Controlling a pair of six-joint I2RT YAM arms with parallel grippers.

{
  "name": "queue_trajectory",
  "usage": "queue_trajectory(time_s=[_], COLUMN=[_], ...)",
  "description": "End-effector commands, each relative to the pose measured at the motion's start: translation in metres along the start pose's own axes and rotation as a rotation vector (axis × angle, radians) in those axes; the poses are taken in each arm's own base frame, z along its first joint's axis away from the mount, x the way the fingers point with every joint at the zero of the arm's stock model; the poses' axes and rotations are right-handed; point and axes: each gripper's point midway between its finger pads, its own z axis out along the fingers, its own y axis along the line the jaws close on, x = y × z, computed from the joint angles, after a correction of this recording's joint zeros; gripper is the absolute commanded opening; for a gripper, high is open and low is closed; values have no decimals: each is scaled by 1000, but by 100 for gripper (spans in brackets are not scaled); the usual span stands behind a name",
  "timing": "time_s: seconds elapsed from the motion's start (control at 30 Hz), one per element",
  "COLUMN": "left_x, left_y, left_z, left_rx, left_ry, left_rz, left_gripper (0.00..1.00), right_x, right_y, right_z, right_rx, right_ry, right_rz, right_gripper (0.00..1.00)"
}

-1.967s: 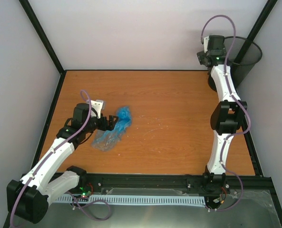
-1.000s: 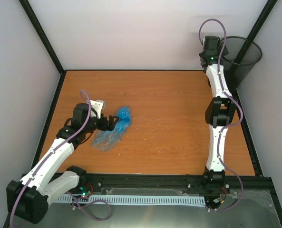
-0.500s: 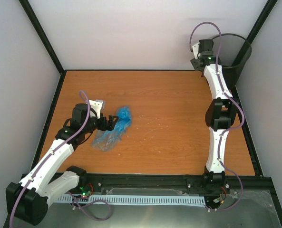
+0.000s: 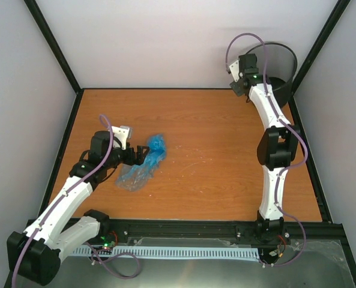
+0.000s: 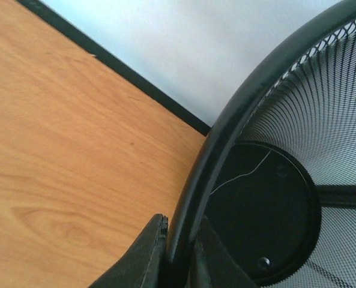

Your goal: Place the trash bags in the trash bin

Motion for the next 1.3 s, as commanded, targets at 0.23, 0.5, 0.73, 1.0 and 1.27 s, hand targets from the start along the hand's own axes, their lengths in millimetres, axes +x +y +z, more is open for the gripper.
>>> queue_trajectory(time_s=[0.23,0.5,0.73,1.0,1.27], left_x=[-9,-9,-9,-4,5], left_y=[-7,-6,-5,3,18], left_z=[-4,-5,-5,3,16], left_rx=[23,18,10,-26,-89], left_ry=[-30,-34,-33,0,50], left_rz=[13,14,13,-4,-14], left_gripper=[100,99,100,100,100], right_x=[-72,-84,-89,-90,-12], right_y=[108,130,133,138,180], right_z=[-112,-140,-158,-251,-289], right_rx=[-351,-422,-443,-635,-800], right_ry=[-230,-241,-266,-391,-407], right_rz=[-73,-92,-80,19,80], right_gripper=[9,18,50,62,67])
